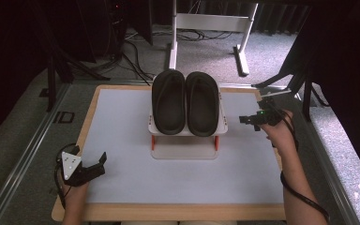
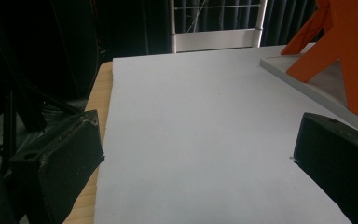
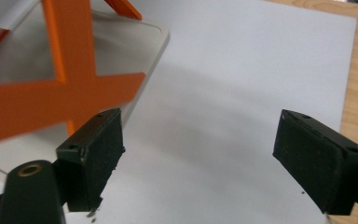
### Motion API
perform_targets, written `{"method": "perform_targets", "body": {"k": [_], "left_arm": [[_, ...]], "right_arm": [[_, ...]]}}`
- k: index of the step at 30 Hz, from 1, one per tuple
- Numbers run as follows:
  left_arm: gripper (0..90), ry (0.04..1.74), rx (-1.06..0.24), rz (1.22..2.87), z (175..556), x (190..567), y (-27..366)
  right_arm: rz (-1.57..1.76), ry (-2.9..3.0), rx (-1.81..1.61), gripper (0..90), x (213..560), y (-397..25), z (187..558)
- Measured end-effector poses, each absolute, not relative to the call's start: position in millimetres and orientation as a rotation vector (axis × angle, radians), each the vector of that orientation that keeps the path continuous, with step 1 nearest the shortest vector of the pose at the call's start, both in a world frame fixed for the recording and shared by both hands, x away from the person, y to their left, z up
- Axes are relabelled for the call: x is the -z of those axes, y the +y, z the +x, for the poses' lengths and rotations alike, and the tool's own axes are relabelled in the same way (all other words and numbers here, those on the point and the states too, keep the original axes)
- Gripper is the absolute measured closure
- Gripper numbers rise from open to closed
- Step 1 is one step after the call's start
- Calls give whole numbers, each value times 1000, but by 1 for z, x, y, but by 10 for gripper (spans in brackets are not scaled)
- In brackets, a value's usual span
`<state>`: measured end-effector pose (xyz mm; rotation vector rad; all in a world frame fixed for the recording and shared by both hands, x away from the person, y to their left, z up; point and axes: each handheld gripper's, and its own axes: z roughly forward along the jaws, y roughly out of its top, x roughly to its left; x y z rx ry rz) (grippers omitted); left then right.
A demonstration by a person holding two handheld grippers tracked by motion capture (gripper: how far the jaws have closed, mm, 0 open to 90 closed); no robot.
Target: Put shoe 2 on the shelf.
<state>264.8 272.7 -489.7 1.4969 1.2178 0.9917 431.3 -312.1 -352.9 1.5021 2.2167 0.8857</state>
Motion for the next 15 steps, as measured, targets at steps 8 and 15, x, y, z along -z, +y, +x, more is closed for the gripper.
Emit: {"method": "perform_targets", "body": {"k": [8, 15], "left_arm": [[9, 1218, -992, 1496, 265, 490, 273], [9, 1218, -991, 1497, 265, 490, 273]], "right_arm": [[1497, 2146, -914, 143, 398, -324, 419], [1439, 2066, -947, 138, 427, -333, 404]]}}
